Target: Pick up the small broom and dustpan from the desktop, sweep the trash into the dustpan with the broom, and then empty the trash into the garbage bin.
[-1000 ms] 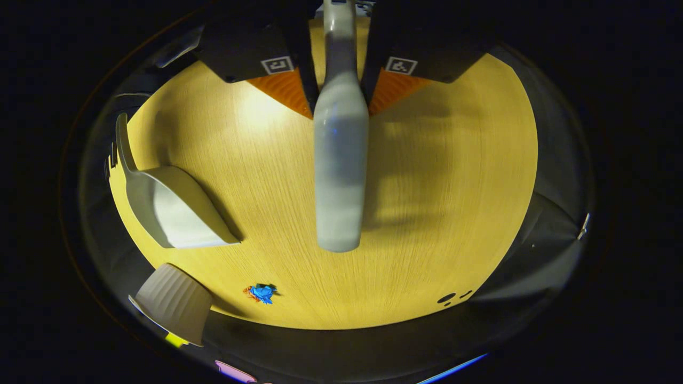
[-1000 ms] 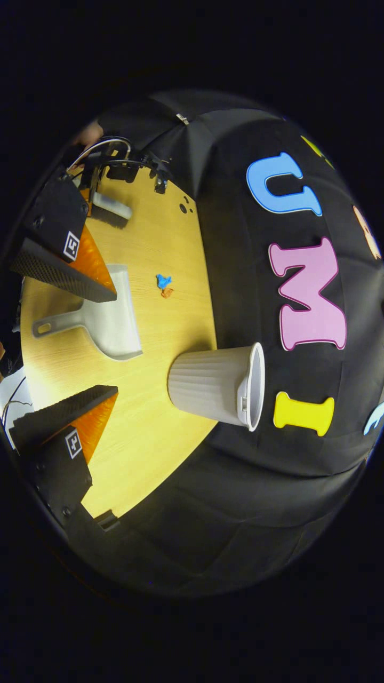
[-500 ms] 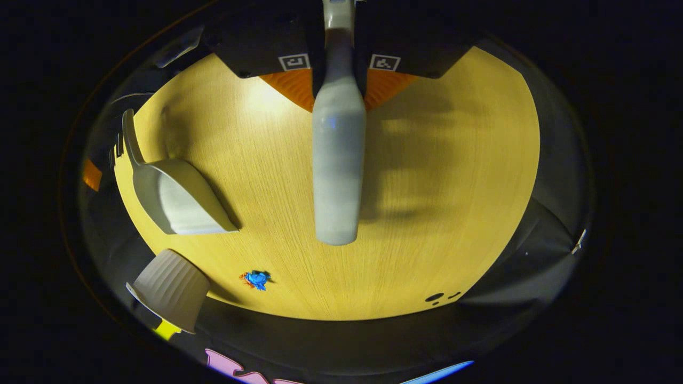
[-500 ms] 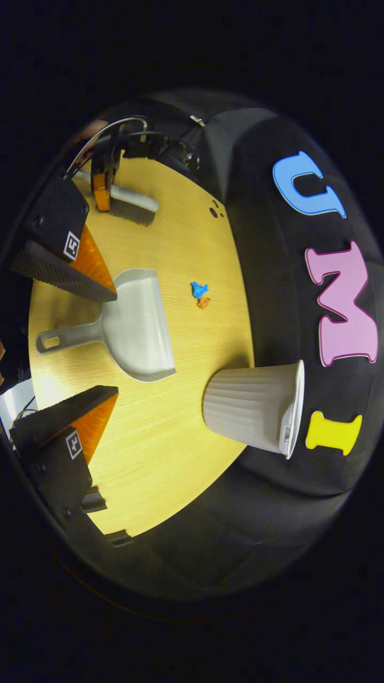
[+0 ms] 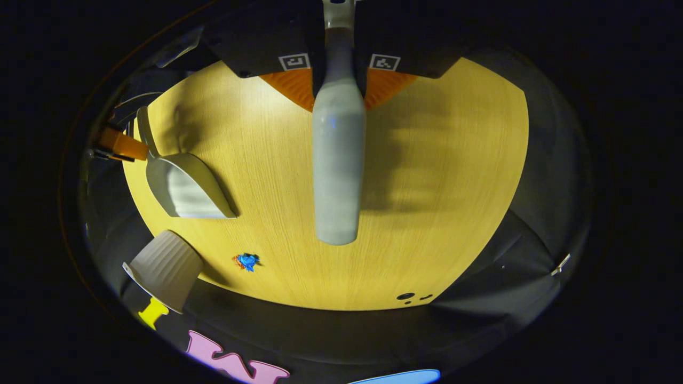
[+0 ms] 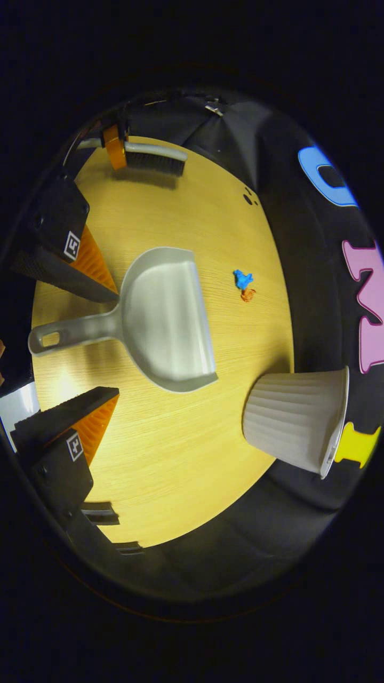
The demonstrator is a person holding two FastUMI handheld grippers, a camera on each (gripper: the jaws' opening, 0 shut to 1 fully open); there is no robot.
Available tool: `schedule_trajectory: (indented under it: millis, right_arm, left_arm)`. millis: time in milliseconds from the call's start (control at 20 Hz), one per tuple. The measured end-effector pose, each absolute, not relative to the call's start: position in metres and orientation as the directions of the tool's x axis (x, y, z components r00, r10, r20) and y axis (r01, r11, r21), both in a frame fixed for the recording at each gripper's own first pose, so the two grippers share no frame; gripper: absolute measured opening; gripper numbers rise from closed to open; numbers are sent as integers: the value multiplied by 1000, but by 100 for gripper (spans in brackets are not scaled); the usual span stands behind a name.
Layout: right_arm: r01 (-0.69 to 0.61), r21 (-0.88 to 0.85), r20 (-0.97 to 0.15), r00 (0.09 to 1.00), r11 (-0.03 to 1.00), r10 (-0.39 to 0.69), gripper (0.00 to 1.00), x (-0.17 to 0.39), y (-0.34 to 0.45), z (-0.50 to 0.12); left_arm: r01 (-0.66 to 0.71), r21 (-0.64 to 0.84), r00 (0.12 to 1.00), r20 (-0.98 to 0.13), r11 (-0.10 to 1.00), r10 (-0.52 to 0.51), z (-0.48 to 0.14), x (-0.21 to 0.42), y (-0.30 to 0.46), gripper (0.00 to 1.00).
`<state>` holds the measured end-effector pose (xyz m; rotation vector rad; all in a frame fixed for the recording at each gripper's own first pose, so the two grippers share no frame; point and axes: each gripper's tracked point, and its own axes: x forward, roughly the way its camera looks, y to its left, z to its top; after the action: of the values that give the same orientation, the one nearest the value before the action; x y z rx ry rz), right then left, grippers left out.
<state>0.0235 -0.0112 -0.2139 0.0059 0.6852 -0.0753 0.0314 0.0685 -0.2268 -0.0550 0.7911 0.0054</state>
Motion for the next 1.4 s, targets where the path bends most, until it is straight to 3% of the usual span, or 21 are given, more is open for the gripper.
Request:
schedule_trajectory:
  millis: [500,750,850,900,950,1000,1050,1150,1250,1400]
  right_arm:
    - [66,-51,-759,646,997,-82,99,42,-11,-274]
    - [45,-54,-737,673,998,-70,96,56,-8,-268]
    - [31,-57,-732,679,998,-63,89,59,-7,-266]
    - [31,-57,-731,679,998,-63,72,61,-8,-267]
    - [27,-54,-729,682,998,-58,65,63,-9,-266]
    - [18,-45,-728,684,999,-45,50,62,-10,-264]
    - [-2,-37,-730,683,999,-26,44,61,-9,-265]
    - [-59,-20,-729,684,998,25,45,64,-7,-265]
    - [-99,4,-726,684,995,71,38,63,-8,-264]
    - [-150,-30,-715,694,988,84,37,64,-19,-259]
  left_arm:
    - [-135,-35,670,-739,990,66,-234,2,85,27]
    - [-167,-27,665,-741,986,93,-232,-2,78,26]
    - [-171,-17,669,-736,985,103,-230,1,72,26]
    - [-173,-15,671,-733,985,107,-229,3,69,27]
    - [-175,-15,675,-730,984,109,-228,5,64,27]
    - [-174,-15,679,-726,985,109,-228,8,60,26]
    - [-171,-12,682,-723,985,110,-228,9,56,26]
    - [-159,-1,688,-717,987,110,-231,15,48,27]
    - [-137,15,695,-711,990,107,-229,26,42,25]
    - [-100,48,711,-696,994,105,-218,49,38,26]
